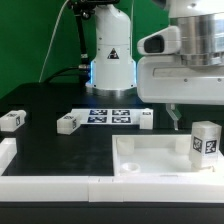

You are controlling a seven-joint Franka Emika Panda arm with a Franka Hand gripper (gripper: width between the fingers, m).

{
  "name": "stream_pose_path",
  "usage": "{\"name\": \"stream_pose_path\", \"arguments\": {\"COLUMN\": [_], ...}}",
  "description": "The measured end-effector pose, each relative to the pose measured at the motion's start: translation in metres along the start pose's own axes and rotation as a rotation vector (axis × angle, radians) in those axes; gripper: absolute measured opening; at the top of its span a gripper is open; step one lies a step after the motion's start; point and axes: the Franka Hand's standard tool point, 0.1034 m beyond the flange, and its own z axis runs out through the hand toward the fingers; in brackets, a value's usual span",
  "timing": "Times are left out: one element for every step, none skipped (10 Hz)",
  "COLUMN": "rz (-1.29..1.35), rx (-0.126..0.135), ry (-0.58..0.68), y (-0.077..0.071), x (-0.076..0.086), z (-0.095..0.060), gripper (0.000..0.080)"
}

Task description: Assemble one leg

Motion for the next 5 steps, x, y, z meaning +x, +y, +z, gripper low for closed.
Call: {"name": "stream_pose_path", "arguments": {"rz": [-0.122,-0.217,-0.279,-0.409,-0.52], "rx": [-0.016,-0.031,-0.032,-0.032,-0.032], "ry": [0.007,0.011,0.009,0.007,0.005], "y": [-0.0025,-0.0059,-0.0064,-0.0027,0.0003], "x": [-0.0017,-0.0042,-0.0048,-0.0025,-0.0009], "z": [0.0005,0.0015,0.0018,0.0016,0.0018], "gripper": [0.0649,0.0649,0.0649,0.0649,0.0649]}}
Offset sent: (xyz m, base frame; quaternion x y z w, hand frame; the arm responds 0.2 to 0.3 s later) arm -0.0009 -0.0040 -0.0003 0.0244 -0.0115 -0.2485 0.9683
